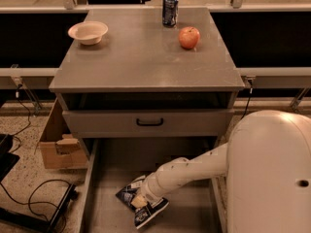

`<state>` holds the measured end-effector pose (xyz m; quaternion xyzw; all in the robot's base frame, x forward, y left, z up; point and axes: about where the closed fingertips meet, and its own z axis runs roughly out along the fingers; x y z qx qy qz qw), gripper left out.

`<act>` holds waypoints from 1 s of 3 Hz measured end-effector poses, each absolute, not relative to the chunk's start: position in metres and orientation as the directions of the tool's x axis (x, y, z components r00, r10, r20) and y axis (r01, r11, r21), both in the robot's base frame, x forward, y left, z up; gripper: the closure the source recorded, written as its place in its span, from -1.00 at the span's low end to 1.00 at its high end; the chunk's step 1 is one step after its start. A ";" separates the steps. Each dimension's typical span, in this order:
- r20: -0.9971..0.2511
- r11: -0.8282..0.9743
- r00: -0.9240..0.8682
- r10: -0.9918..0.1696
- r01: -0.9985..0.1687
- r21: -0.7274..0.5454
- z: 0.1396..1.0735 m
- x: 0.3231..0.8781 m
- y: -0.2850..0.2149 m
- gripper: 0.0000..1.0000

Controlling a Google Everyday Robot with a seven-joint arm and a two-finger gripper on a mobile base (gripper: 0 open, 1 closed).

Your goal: Pick blue chip bag from middle drawer and place on counter

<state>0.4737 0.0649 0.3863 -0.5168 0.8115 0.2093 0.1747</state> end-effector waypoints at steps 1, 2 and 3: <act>-0.500 0.378 -0.405 -0.766 -0.912 0.159 0.386 0.474 0.065 1.00; -0.501 0.338 -0.356 -0.789 -0.932 0.129 0.424 0.471 0.068 1.00; -0.511 0.261 -0.270 -0.816 -0.961 0.090 0.511 0.449 0.066 1.00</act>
Offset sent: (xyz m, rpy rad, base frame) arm -0.0099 0.0078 0.1618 -0.0472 -0.1153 0.1815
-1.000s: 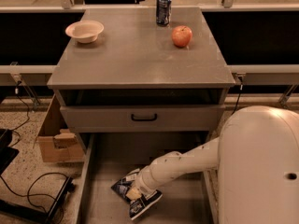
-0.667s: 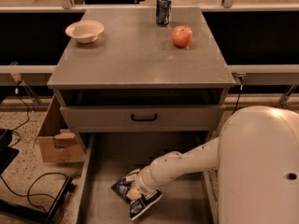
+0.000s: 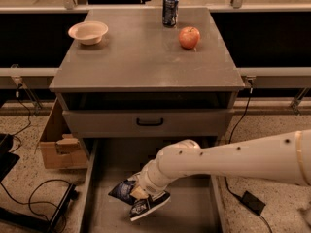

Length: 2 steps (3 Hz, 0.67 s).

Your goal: Pick blue chip bag from middle drawer and place on counter

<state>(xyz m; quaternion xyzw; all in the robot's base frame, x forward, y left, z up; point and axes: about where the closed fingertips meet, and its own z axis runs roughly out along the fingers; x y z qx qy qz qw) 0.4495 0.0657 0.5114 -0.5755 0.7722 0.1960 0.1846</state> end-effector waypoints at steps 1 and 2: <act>-0.527 0.212 -0.204 -0.825 -0.976 0.046 0.605 0.433 0.057 1.00; -0.540 0.174 -0.143 -0.829 -0.985 -0.008 0.704 0.434 0.060 1.00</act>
Offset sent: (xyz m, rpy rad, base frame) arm -0.0254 -0.0125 0.3163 -0.0286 -0.0977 0.1696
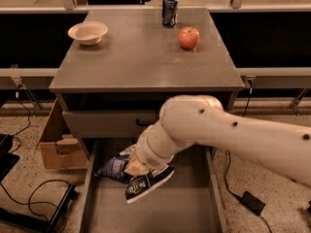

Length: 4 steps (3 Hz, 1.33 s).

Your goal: Pick blue chip bag from middle drawer and place on counter

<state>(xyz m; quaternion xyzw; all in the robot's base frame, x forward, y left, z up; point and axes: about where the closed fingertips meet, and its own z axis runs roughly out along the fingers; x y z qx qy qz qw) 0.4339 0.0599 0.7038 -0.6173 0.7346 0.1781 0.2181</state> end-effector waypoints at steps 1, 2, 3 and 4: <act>-0.536 0.170 -0.117 -0.836 -0.984 -0.050 0.793 0.449 0.065 1.00; -0.512 0.195 -0.129 -0.849 -0.978 -0.078 0.874 0.467 0.071 1.00; -0.505 0.251 -0.167 -0.847 -0.962 -0.104 0.925 0.507 0.081 1.00; -0.525 0.311 -0.179 -0.832 -0.934 -0.175 0.970 0.565 0.105 1.00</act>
Offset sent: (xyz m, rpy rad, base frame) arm 0.0791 0.0256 0.3198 -0.0228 -0.1408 -0.0854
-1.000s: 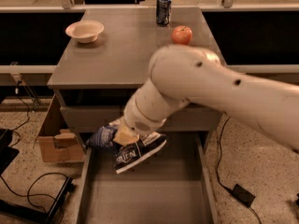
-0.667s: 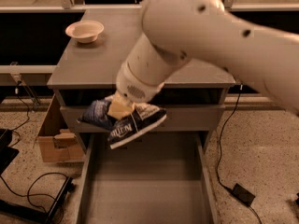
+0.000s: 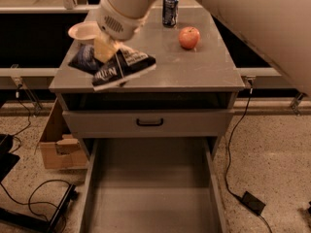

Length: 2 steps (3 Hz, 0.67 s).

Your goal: Pick blue chip bag from middle drawer and place on counter

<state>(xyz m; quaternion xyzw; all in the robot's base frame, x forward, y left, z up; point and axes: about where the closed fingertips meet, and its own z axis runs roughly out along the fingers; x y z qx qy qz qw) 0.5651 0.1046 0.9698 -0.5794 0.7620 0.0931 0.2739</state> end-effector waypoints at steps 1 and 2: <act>-0.581 0.356 -0.139 -0.802 -0.892 -0.278 1.011 0.623 0.125 1.00; -0.602 0.393 -0.117 -0.790 -0.850 -0.350 1.021 0.675 0.136 1.00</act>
Offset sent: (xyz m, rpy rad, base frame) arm 0.1759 0.0407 0.0625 0.0666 -0.3261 -0.1292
